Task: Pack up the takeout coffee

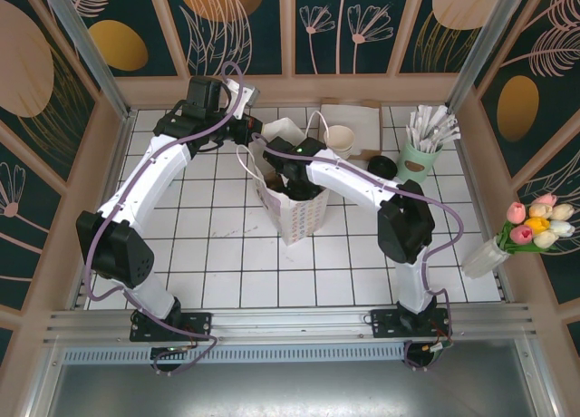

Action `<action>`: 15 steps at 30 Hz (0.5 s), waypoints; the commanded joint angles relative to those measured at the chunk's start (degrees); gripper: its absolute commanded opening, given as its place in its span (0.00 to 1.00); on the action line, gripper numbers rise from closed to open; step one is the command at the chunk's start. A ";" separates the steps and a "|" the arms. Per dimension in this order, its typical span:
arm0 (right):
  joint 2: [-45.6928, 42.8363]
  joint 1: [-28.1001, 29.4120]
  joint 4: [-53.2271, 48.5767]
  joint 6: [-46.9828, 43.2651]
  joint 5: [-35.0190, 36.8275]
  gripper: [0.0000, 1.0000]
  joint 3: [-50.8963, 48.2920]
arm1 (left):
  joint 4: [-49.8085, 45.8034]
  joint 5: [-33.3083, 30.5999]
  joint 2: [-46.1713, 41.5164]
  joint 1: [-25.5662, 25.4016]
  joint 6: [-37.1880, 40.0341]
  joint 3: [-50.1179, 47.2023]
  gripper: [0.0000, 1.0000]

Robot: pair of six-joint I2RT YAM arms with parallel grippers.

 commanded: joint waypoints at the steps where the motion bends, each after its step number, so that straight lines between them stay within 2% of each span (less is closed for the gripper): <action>1: 1.21 -0.75 -1.07 -1.15 1.52 0.48 -2.83 | 1.06 -0.16 -1.68 0.03 0.01 -0.28 0.00; 15: 1.17 -0.95 -0.68 -1.53 -0.20 0.48 -3.35 | 0.97 -0.14 -1.59 0.05 -0.11 -0.02 0.00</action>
